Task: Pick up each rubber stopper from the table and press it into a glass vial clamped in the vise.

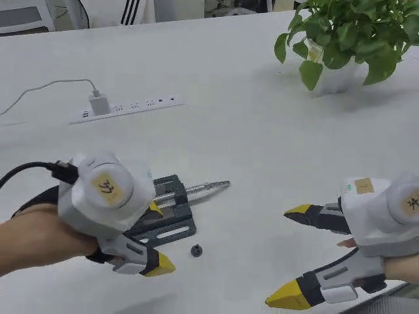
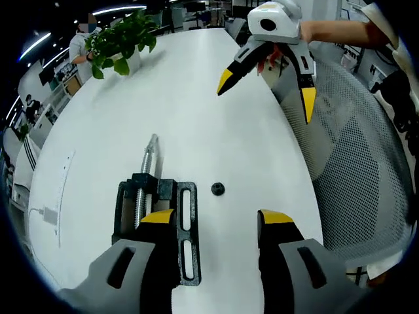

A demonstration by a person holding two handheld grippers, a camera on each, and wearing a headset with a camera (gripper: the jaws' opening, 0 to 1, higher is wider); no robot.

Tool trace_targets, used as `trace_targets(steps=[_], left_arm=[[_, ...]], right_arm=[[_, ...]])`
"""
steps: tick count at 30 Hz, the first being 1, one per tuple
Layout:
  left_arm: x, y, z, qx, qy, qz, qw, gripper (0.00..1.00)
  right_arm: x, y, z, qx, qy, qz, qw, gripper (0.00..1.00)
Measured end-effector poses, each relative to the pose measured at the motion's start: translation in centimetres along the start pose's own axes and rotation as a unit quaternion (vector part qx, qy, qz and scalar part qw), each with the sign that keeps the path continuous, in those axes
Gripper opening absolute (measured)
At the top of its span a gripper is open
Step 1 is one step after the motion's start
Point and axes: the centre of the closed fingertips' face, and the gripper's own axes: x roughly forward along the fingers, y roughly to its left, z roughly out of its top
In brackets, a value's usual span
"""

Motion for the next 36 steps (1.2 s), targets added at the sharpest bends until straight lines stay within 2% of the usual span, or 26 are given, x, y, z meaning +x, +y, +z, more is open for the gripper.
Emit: trace_targets(steps=[2,7,14,17,24,36], left_arm=[[0.5,-0.1,0.3,0.016,0.013,-0.010,0.9997,0.40],[1.9,-0.1,0.8,0.030,0.038,-0.030,0.9983,0.34],[3.7,0.0,1.3,0.028,0.068,-0.052,0.9959,0.23],[4.5,0.0,1.1,0.029,0.083,-0.060,0.9943,0.20],[5.7,0.2,0.9,0.029,0.109,-0.063,0.9916,0.12],[5.9,0.1,0.9,0.033,0.125,-0.064,0.9895,0.06]], right_arm=[[0.0,0.0,-0.1,0.001,0.000,0.000,1.0000,0.95],[-0.1,-0.1,0.0,0.003,-0.003,-0.003,1.0000,0.94],[-0.2,0.0,-0.2,0.007,-0.006,-0.004,1.0000,0.94],[-0.2,0.0,-0.3,0.011,-0.005,-0.004,0.9999,0.93],[-0.5,-0.1,-0.5,0.020,-0.008,-0.005,0.9998,0.93],[-0.8,-0.3,-0.8,0.031,-0.013,-0.005,0.9994,0.92]])
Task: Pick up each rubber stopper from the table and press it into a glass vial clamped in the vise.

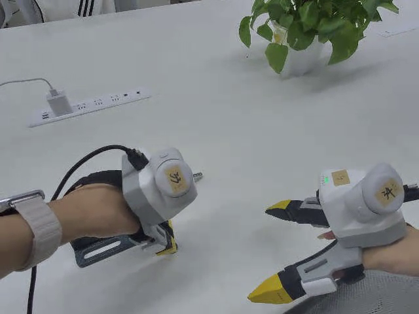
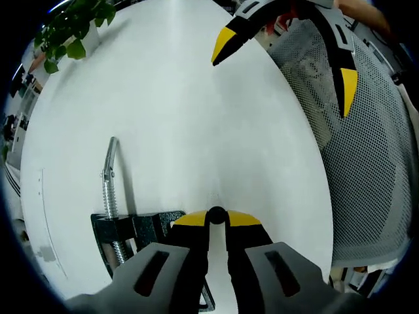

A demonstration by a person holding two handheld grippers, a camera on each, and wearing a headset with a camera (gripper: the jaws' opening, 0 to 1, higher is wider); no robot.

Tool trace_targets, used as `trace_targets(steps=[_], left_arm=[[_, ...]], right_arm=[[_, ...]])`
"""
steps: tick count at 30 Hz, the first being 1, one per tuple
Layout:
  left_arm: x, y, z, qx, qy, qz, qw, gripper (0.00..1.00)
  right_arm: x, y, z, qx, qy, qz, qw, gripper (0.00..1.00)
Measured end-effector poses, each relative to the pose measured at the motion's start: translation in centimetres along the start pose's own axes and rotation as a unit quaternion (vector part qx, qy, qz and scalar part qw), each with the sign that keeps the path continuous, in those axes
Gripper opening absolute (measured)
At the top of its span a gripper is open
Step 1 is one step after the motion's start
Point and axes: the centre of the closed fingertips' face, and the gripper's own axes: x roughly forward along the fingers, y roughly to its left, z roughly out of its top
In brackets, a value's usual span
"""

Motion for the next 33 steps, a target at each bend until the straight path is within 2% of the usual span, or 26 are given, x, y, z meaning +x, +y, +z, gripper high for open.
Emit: trace_targets(steps=[7,10,13,15,16,18,20,22,23,25,26,27,28,30,31,32,33], left_arm=[[0.0,0.2,-0.2,0.000,0.009,0.004,1.0000,0.05],[-0.1,0.2,-0.3,-0.012,0.013,0.007,0.9998,0.04],[-0.2,0.5,-0.5,-0.028,0.006,0.010,0.9995,0.04],[-0.4,0.7,-0.5,-0.063,-0.011,0.016,0.9978,0.03],[-0.7,0.8,-0.3,-0.087,-0.031,0.015,0.9956,0.03],[-1.6,1.1,0.0,-0.128,-0.068,0.013,0.9893,0.03],[-2.3,1.5,-0.1,-0.159,-0.092,0.017,0.9828,0.03],[-3.2,1.9,-0.2,-0.194,-0.129,0.017,0.9723,0.03],[-3.7,2.0,-0.5,-0.223,-0.145,0.014,0.9639,0.03],[-4.5,2.4,-0.7,-0.250,-0.174,0.015,0.9523,0.03],[-5.1,2.3,-0.9,-0.272,-0.190,0.014,0.9432,0.03],[-5.5,2.5,-0.9,-0.286,-0.205,0.016,0.9360,0.03],[-6.0,2.4,-1.0,-0.307,-0.220,0.009,0.9257,0.03],[-6.7,2.5,-1.2,-0.324,-0.243,0.011,0.9141,0.03],[-7.2,2.3,-1.4,-0.342,-0.256,0.003,0.9044,0.03],[-7.6,2.3,-1.4,-0.351,-0.268,0.003,0.8973,0.03],[-8.1,2.1,-1.4,-0.369,-0.285,-0.006,0.8846,0.03]], right_arm=[[0.3,0.1,0.1,0.001,-0.001,0.002,1.0000,0.91],[0.4,0.2,0.2,0.001,-0.002,0.004,1.0000,0.90],[0.7,0.3,0.4,-0.001,-0.002,0.004,1.0000,0.90],[0.8,0.3,0.5,-0.001,-0.003,0.004,1.0000,0.90],[0.8,0.4,0.7,-0.001,-0.004,0.004,1.0000,0.90],[0.9,0.6,0.8,0.000,-0.005,0.006,1.0000,0.90],[1.0,0.7,0.9,-0.003,-0.004,0.006,1.0000,0.89],[1.2,0.8,1.2,-0.007,-0.006,0.004,0.9999,0.88],[1.4,0.9,1.6,-0.009,-0.010,0.003,0.9999,0.88],[1.6,0.7,1.8,-0.026,-0.005,-0.007,0.9996,0.87],[1.8,0.7,2.1,-0.030,-0.006,-0.010,0.9995,0.87],[1.9,0.8,2.4,-0.031,-0.010,-0.011,0.9994,0.87],[2.1,0.8,3.0,-0.033,-0.018,-0.013,0.9992,0.86],[2.2,0.7,3.6,-0.036,-0.024,-0.016,0.9989,0.86],[2.3,0.7,4.2,-0.039,-0.033,-0.017,0.9985,0.86],[2.4,0.8,4.6,-0.042,-0.037,-0.018,0.9983,0.86],[2.4,0.9,5.3,-0.046,-0.043,-0.019,0.9978,0.85]])
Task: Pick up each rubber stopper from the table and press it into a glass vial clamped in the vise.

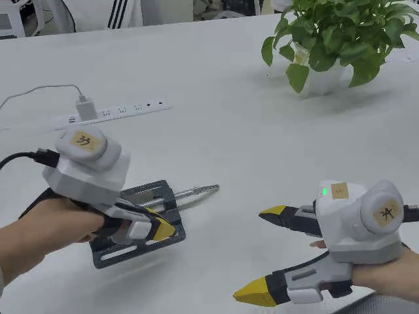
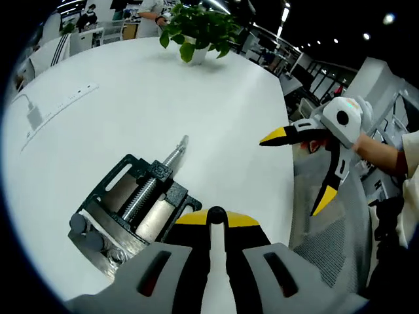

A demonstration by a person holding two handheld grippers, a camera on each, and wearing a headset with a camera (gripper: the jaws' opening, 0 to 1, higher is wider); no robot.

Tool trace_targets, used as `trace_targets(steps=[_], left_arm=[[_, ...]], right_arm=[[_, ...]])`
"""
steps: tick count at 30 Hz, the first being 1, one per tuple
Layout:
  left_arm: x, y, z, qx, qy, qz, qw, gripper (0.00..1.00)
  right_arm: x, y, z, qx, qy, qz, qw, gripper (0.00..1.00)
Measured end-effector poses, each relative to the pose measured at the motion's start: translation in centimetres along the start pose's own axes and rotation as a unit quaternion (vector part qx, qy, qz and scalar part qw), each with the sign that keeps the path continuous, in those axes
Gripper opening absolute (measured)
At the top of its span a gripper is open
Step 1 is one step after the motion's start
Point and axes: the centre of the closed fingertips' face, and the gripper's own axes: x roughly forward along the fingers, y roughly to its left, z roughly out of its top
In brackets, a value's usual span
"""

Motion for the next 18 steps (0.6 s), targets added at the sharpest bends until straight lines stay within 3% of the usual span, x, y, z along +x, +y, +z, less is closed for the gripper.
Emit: trace_targets(steps=[4,5,7,9,10,12,15,17,18], left_arm=[[-1.2,-0.7,-0.2,-0.067,-0.031,-0.031,0.9968,0.03],[-1.5,-1.1,-0.2,-0.084,-0.046,-0.043,0.9944,0.03],[-2.1,-1.8,-0.5,-0.109,-0.057,-0.069,0.9900,0.03],[-2.9,-2.0,-0.5,-0.138,-0.083,-0.085,0.9832,0.03],[-3.3,-2.3,-0.6,-0.162,-0.099,-0.098,0.9770,0.03],[-3.7,-2.7,-0.8,-0.188,-0.116,-0.113,0.9688,0.03],[-4.4,-2.4,-1.6,-0.217,-0.140,-0.113,0.9594,0.03],[-4.8,-2.5,-1.6,-0.242,-0.160,-0.123,0.9491,0.03],[-5.2,-2.5,-1.7,-0.259,-0.175,-0.129,0.9412,0.03]], right_arm=[[0.2,0.4,2.3,-0.005,-0.027,0.006,0.9996,0.82],[0.3,0.6,3.1,-0.012,-0.035,0.007,0.9993,0.82],[0.6,0.9,4.2,-0.021,-0.043,0.011,0.9988,0.81],[1.0,1.5,5.4,-0.033,-0.048,0.021,0.9981,0.81],[1.3,1.9,6.1,-0.038,-0.052,0.029,0.9975,0.81],[1.7,2.5,7.0,-0.041,-0.060,0.041,0.9965,0.81],[2.7,3.4,7.8,-0.053,-0.062,0.055,0.9952,0.81],[3.2,3.9,8.0,-0.062,-0.060,0.063,0.9943,0.80],[3.6,4.3,8.1,-0.066,-0.059,0.067,0.9938,0.80]])
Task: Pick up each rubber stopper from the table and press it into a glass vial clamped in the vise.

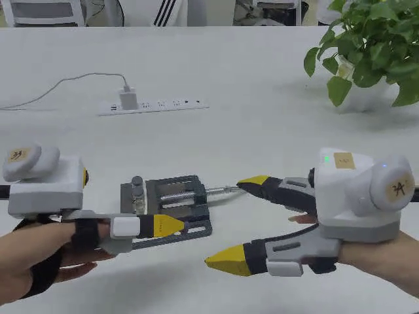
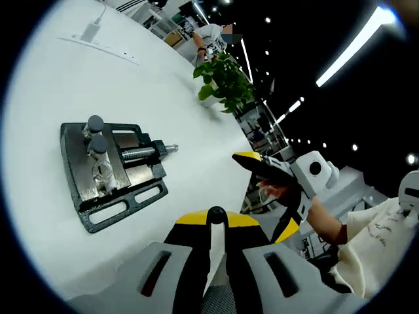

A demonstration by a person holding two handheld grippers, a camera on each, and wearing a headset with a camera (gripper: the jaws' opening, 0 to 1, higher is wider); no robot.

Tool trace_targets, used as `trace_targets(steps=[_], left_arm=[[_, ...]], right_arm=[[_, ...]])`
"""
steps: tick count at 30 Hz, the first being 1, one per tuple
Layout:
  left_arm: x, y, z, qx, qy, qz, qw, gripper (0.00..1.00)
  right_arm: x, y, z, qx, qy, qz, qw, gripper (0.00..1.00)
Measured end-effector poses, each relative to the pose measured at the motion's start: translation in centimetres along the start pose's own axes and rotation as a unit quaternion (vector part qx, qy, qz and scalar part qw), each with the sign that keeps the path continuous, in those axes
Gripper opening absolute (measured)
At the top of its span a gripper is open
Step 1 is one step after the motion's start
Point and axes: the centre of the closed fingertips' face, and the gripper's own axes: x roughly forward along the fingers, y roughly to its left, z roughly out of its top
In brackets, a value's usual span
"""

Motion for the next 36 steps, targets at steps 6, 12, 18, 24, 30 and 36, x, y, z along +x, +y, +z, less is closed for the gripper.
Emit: trace_targets(steps=[6,12,18,24,30,36], left_arm=[[-1.3,0.0,-0.1,-0.052,-0.045,-0.023,0.9974,0.03],[-1.8,-1.1,-0.5,-0.087,-0.058,-0.066,0.9923,0.03],[-2.0,-2.2,-1.2,-0.113,-0.051,-0.106,0.9867,0.03],[-2.2,-3.2,-1.0,-0.151,-0.066,-0.144,0.9758,0.03],[-2.5,-3.1,-0.9,-0.184,-0.080,-0.164,0.9658,0.03],[-2.9,-3.8,-0.9,-0.200,-0.084,-0.188,0.9581,0.03]], right_arm=[[1.4,1.1,0.4,-0.016,-0.004,0.016,0.9997,0.74],[2.1,2.1,1.7,-0.041,-0.020,0.033,0.9984,0.67],[2.3,3.5,2.7,-0.074,-0.030,0.058,0.9951,0.54],[2.1,4.3,2.5,-0.086,-0.028,0.079,0.9928,0.36],[2.0,4.4,2.6,-0.085,-0.035,0.087,0.9919,0.23],[2.4,5.0,3.0,-0.081,-0.045,0.101,0.9905,0.16]])
